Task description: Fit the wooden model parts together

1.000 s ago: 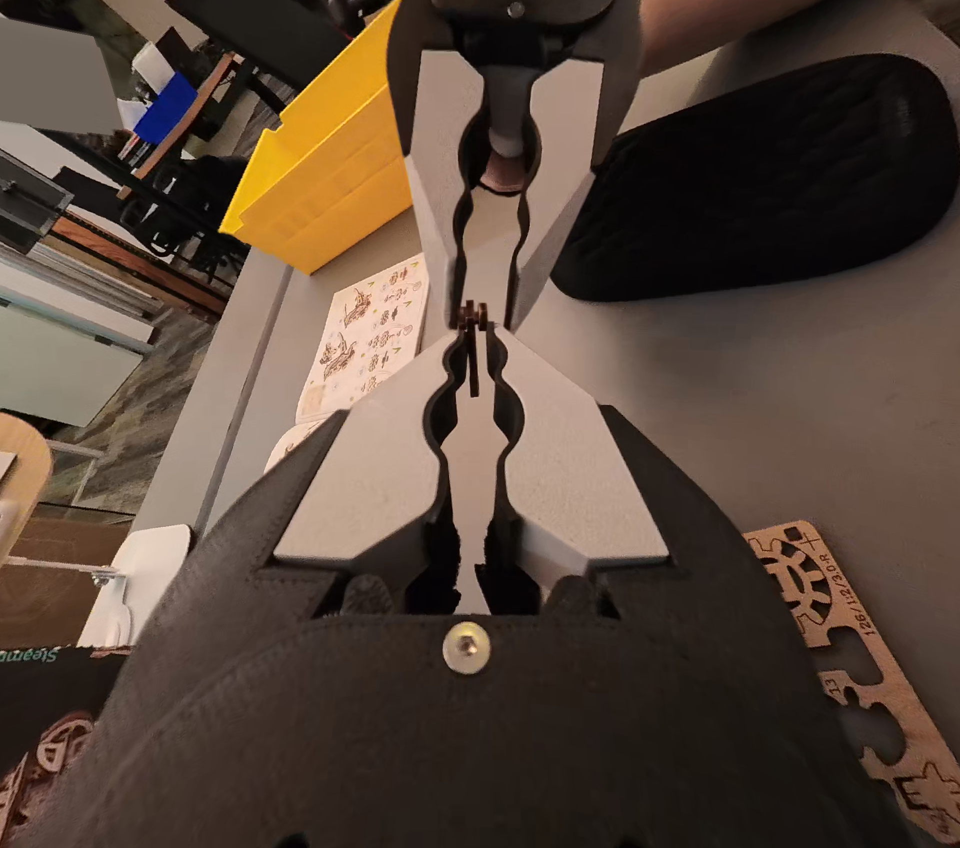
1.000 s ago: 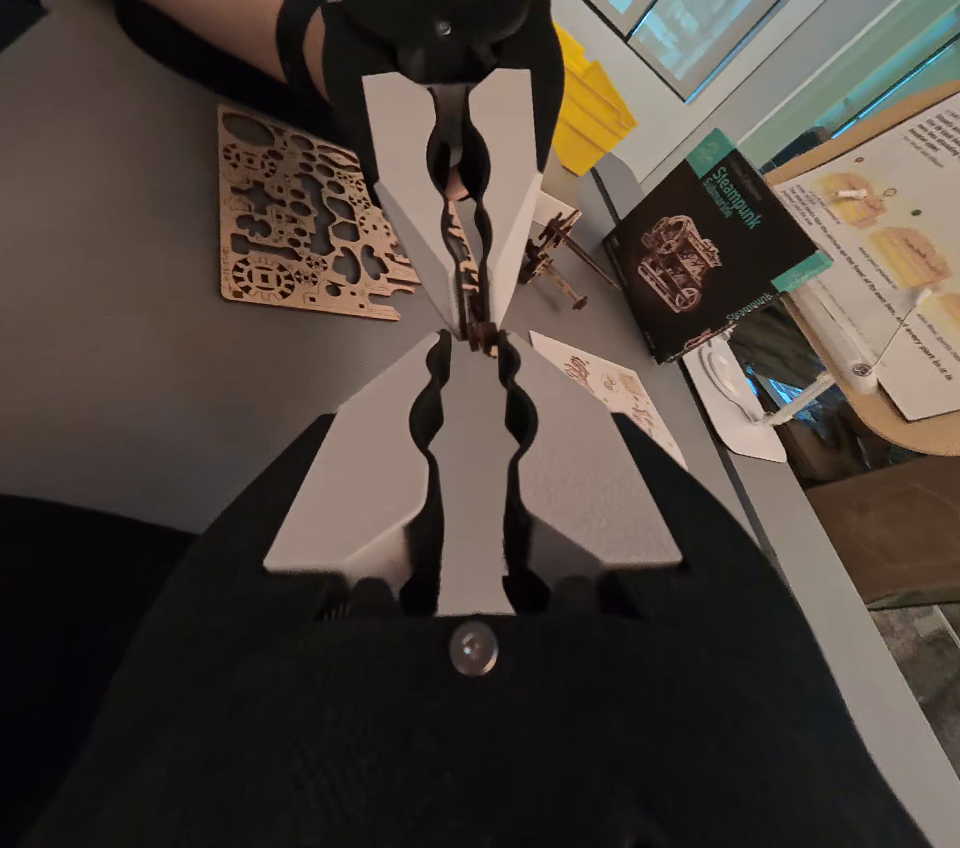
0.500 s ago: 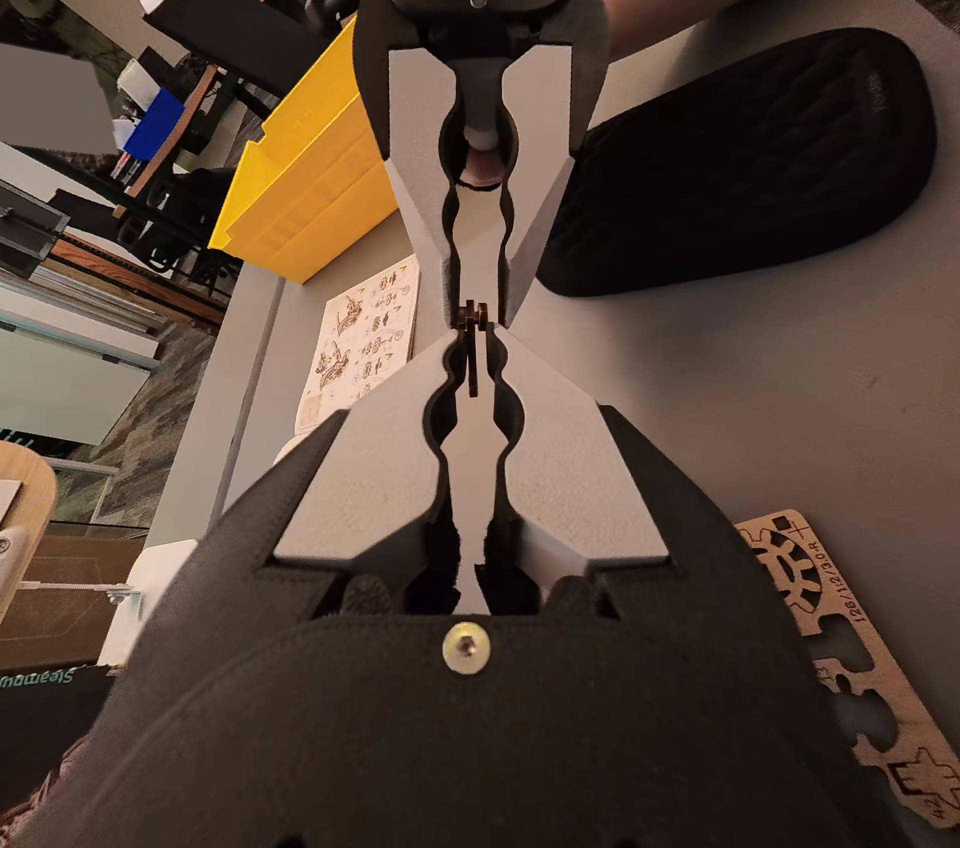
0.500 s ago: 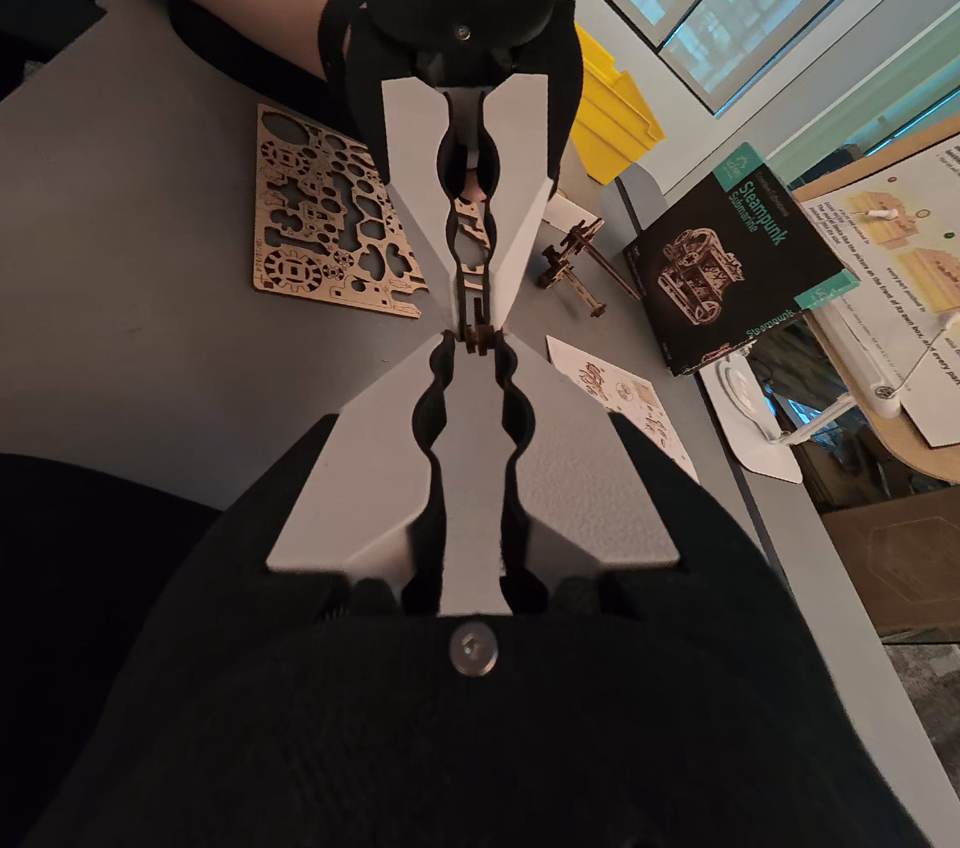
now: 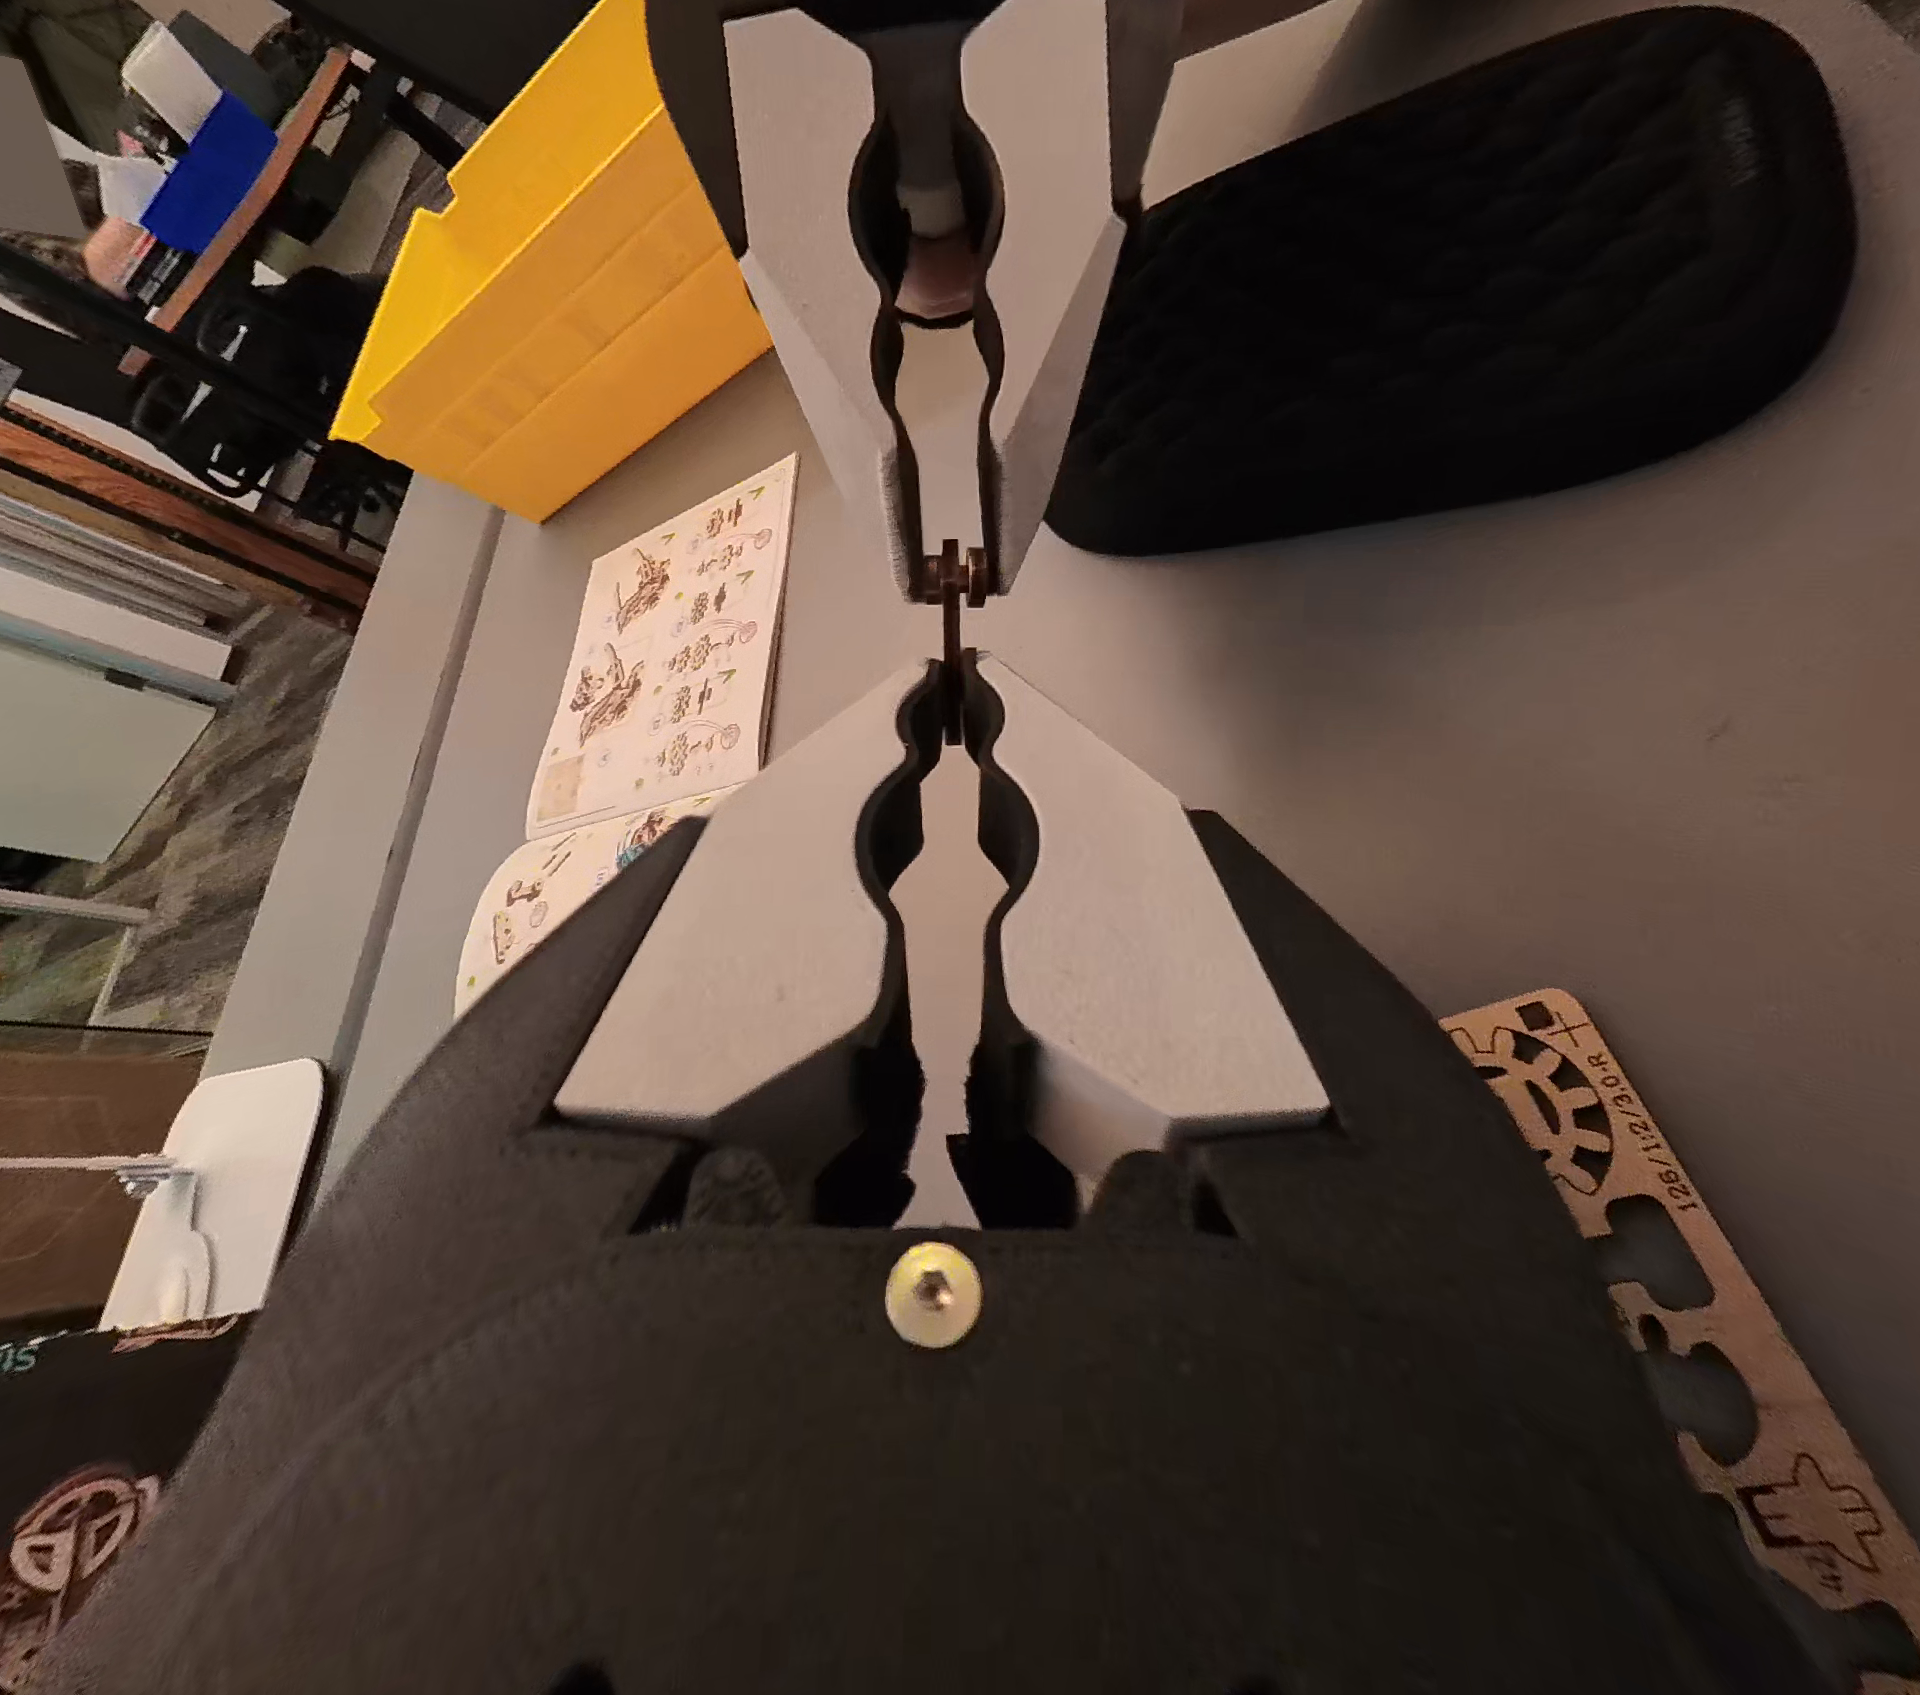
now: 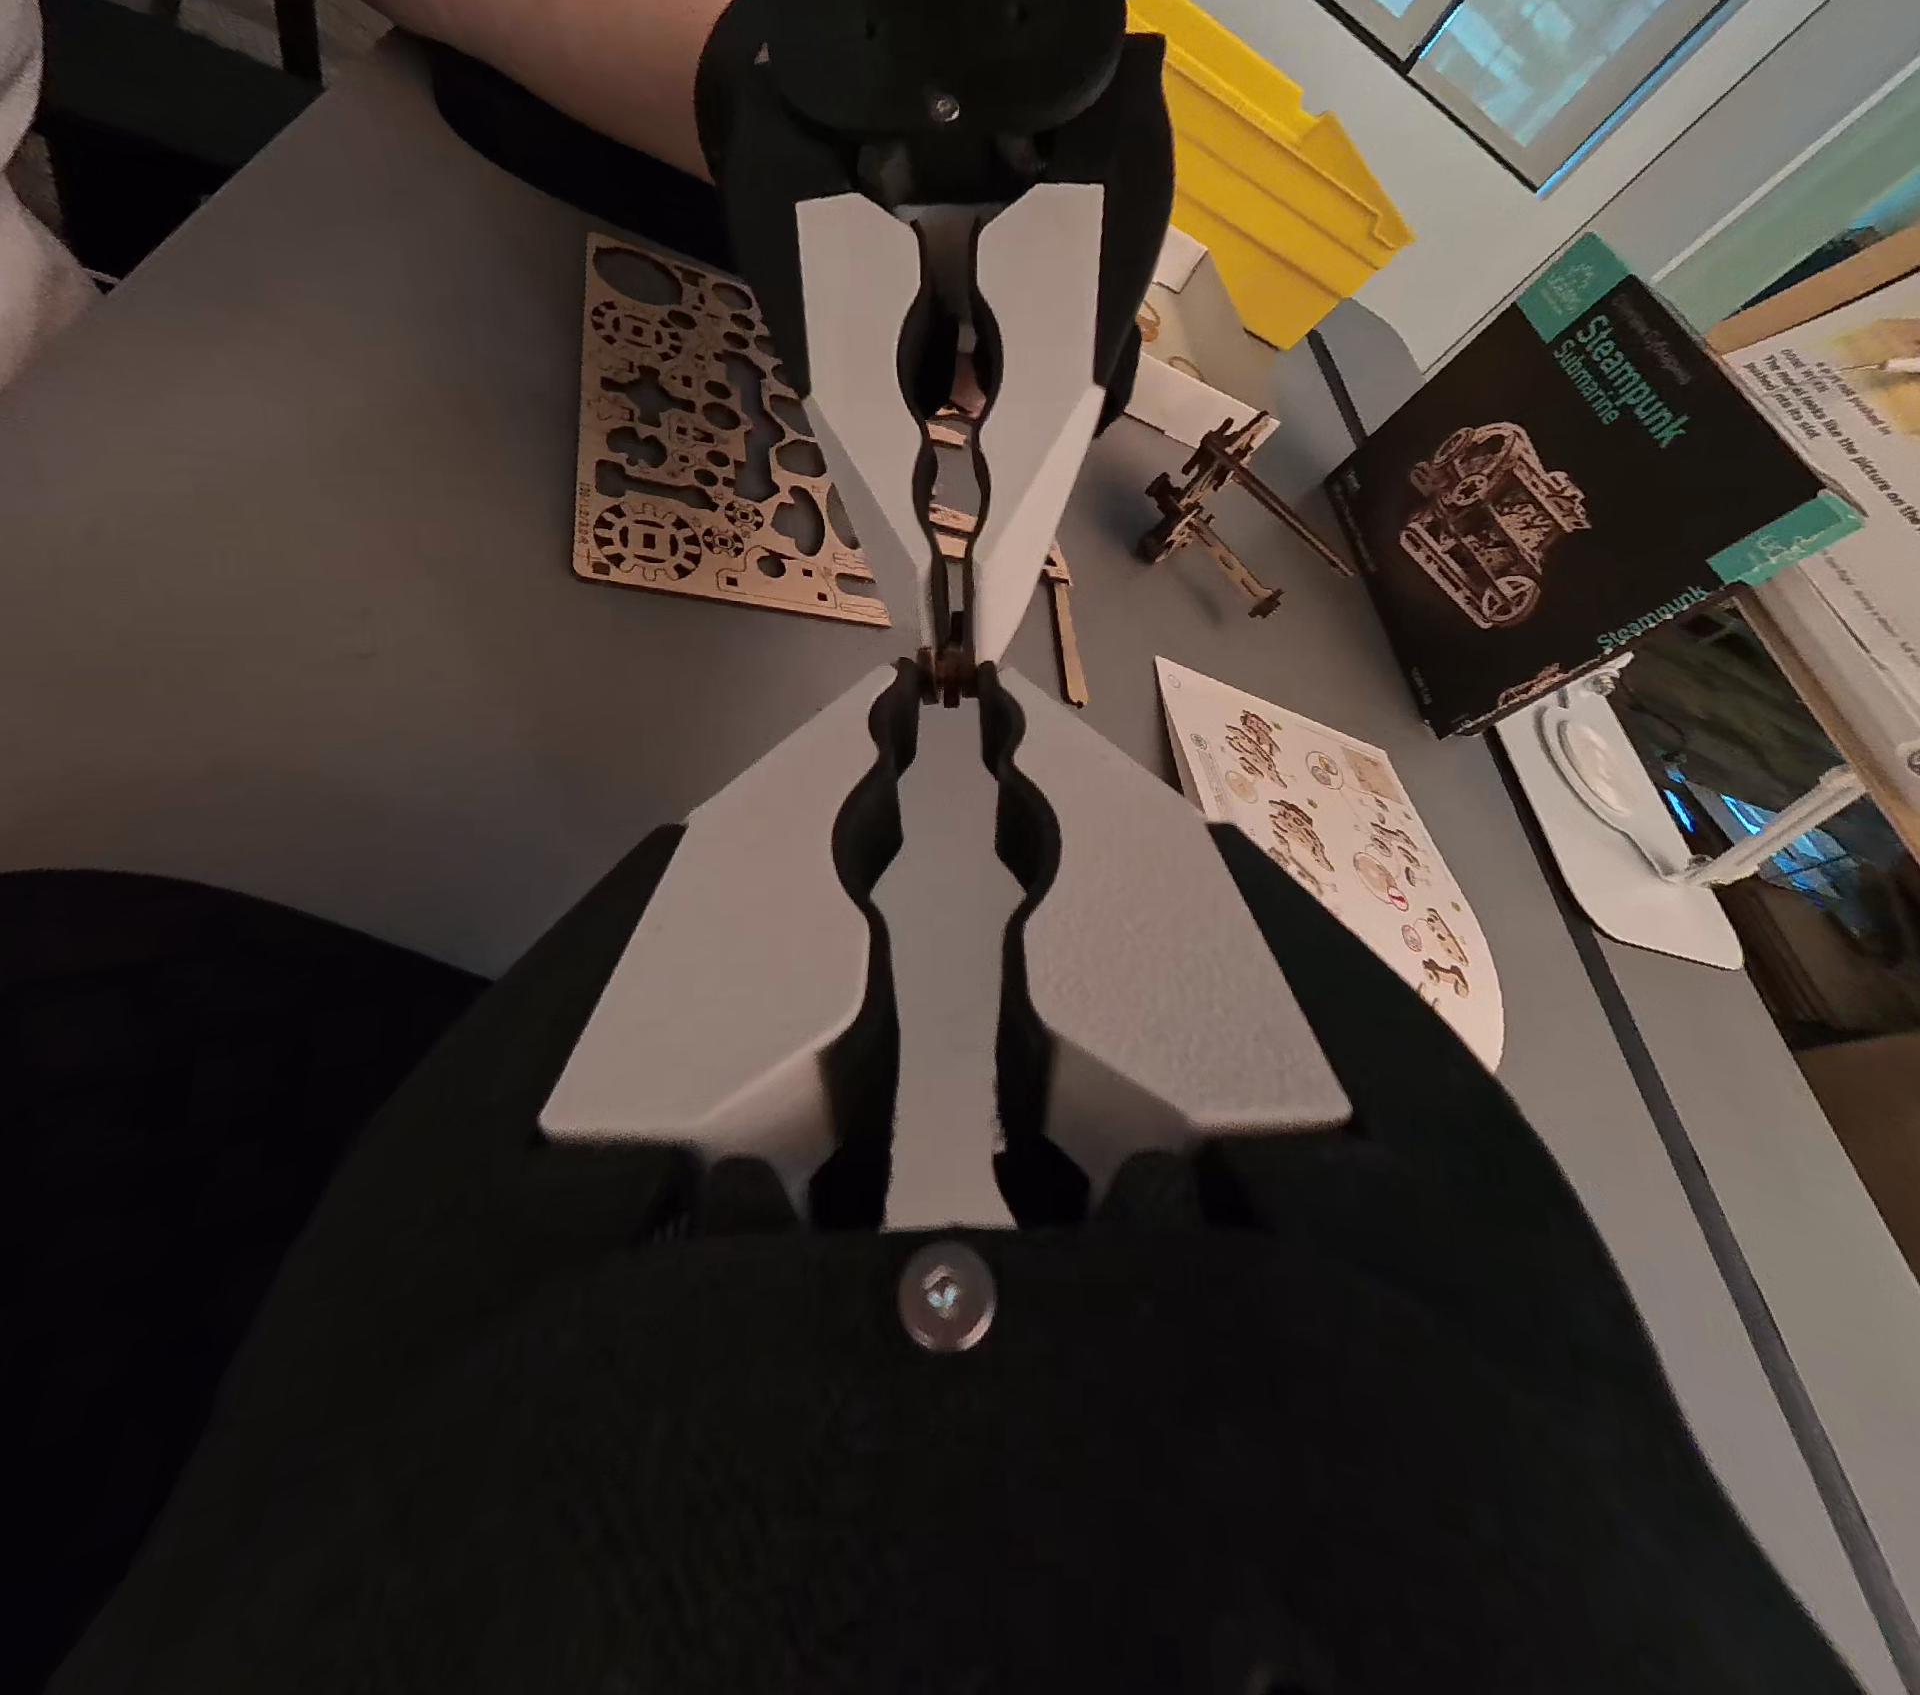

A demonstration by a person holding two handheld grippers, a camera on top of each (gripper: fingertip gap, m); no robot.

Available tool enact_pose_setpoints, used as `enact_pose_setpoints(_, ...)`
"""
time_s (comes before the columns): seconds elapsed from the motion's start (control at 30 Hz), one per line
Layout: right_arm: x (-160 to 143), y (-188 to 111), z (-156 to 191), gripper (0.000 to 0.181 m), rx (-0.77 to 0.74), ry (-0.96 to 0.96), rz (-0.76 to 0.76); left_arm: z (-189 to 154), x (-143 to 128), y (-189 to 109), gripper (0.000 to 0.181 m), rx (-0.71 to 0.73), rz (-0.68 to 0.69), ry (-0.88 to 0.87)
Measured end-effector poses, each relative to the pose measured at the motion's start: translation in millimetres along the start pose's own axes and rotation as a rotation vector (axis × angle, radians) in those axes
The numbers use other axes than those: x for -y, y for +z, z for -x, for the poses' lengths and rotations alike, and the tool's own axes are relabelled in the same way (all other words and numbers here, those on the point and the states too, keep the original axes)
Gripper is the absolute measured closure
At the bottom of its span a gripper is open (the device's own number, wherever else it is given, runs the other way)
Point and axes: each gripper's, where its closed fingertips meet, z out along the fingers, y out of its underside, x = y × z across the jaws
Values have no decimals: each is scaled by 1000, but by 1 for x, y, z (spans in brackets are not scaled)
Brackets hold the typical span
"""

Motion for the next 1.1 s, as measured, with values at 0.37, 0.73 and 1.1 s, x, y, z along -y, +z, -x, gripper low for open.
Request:
enact_pose_setpoints(0.37,-2,8,-1,172,-30,47,30,0,-2,0,181,-12,22,-15)
enact_pose_setpoints(0.73,-9,12,1,174,-28,94,83,-3,-9,4,181,-24,64,-8)
enact_pose_setpoints(1.1,-6,14,-4,169,-82,29,96,0,-15,5,181,-12,99,-24)
